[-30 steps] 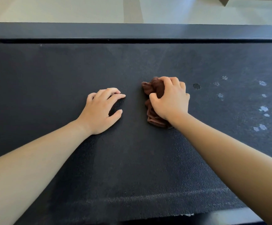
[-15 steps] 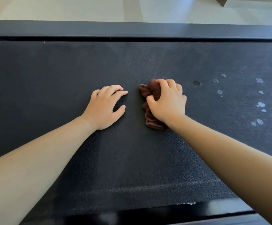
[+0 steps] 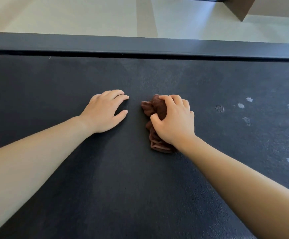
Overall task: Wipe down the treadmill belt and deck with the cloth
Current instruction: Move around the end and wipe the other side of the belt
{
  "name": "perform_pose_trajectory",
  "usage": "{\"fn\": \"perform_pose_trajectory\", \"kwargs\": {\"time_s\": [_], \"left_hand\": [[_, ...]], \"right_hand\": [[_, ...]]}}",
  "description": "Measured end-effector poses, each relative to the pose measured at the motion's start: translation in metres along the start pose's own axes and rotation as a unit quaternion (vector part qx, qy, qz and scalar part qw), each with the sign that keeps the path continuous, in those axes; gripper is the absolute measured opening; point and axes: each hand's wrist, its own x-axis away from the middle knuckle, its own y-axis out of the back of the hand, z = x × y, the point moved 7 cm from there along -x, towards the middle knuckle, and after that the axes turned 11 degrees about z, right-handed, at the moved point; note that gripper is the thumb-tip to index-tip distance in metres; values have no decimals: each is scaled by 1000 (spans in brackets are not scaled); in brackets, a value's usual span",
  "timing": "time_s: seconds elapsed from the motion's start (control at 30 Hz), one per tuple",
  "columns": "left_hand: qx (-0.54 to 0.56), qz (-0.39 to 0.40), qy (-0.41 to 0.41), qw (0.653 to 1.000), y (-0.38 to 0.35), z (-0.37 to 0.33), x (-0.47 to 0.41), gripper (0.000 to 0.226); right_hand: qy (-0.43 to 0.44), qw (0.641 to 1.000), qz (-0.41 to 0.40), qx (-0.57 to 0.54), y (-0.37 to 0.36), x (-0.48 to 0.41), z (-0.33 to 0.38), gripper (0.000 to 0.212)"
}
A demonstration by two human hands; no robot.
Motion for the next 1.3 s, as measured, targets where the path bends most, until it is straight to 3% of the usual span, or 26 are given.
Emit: {"fn": "perform_pose_trajectory", "kwargs": {"time_s": [0.3, 0.47, 0.7, 0.97, 1.13, 1.3], "left_hand": [[20, -23, 120, 992, 12, 75, -74, 51], [70, -93, 123, 986, 11, 84, -73, 46], [71, -95, 123, 985, 12, 84, -73, 48], [66, -102, 122, 985, 12, 85, -74, 47], [72, -96, 119, 986, 12, 85, -74, 48], [71, -93, 121, 986, 12, 82, -75, 44]], "right_hand": [[5, 1000, 4, 0, -13, -115, 25, 53], [30, 1000, 8, -1, -22, -168, 43, 54], [69, 997, 27, 18, -29, -217, 62, 54], [73, 997, -14, 4, -30, -193, 60, 53], [35, 999, 26, 19, -28, -220, 69, 51], [13, 1000, 15, 9, -14, -169, 36, 52]]}}
